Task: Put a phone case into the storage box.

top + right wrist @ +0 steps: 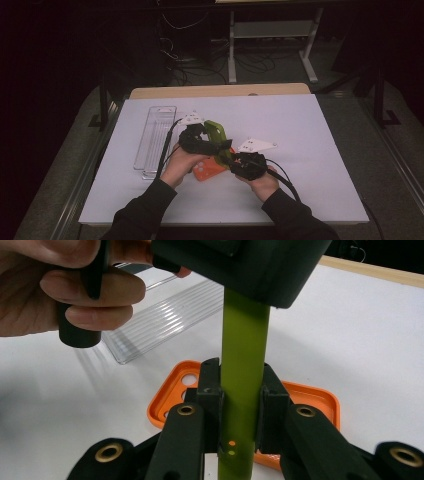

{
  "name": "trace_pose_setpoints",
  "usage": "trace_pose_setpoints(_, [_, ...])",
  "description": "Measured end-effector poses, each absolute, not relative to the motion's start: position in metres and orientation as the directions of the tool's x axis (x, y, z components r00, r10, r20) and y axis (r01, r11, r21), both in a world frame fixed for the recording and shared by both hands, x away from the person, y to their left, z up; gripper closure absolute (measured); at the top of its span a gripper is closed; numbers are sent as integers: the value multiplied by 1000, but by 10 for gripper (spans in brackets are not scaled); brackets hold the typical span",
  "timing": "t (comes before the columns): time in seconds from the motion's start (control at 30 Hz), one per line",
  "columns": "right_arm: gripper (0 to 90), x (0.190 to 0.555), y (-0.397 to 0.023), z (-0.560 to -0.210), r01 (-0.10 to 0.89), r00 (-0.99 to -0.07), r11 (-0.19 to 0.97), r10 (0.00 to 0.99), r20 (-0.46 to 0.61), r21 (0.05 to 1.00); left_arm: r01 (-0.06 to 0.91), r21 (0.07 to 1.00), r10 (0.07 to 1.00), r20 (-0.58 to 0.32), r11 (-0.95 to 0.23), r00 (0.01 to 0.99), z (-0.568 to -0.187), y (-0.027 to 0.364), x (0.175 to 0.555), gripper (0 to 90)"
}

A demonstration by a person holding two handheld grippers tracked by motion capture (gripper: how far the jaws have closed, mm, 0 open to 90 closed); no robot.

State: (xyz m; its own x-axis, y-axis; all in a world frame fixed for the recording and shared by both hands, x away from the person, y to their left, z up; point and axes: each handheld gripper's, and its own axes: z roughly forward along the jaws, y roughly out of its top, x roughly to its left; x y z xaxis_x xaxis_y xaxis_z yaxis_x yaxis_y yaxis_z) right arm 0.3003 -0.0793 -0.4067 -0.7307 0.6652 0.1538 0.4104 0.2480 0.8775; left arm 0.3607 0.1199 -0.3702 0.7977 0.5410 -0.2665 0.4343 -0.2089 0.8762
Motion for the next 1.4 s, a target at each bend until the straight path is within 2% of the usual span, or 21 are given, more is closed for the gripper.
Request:
trace_pose_setpoints(0.17, [755,301,-79,-408,412,-733,255,663,152,875,423,880,546,-250,-216,799,-370,120,360,119])
trace_pose_setpoints(0.27, [753,301,-80,-409,406,-734,264,664,141,875,453,869,546,-286,-199,788,-371,119,360,125])
trace_pose_setpoints(0.37, [738,302,-80,-409,409,-734,269,665,139,872,437,873,540,-267,-214,798,-371,120,362,130])
trace_pose_setpoints(0.43, [655,302,-80,-409,413,-739,285,660,136,865,436,873,542,-263,-218,798,-371,120,361,133])
trace_pose_setpoints(0.7, [465,304,-92,-407,434,-743,298,652,151,850,442,870,556,-261,-220,790,-372,122,361,136])
trace_pose_setpoints(0.97, [254,307,-117,-406,498,-720,327,673,172,804,446,870,562,-268,-207,783,-371,124,362,138])
trace_pose_setpoints(1.13, [121,304,-132,-409,484,-730,355,667,145,800,448,871,569,-269,-201,777,-370,128,362,139])
trace_pose_setpoints(1.2, [100,302,-138,-411,482,-728,363,672,135,798,445,873,570,-265,-202,778,-369,130,363,140])
trace_pose_setpoints(1.27, [8,300,-146,-415,473,-736,372,665,126,799,441,877,572,-264,-193,776,-369,131,364,140])
trace_pose_setpoints(1.4, [0,294,-162,-423,480,-723,358,678,131,801,439,877,575,-260,-196,776,-368,133,364,141])
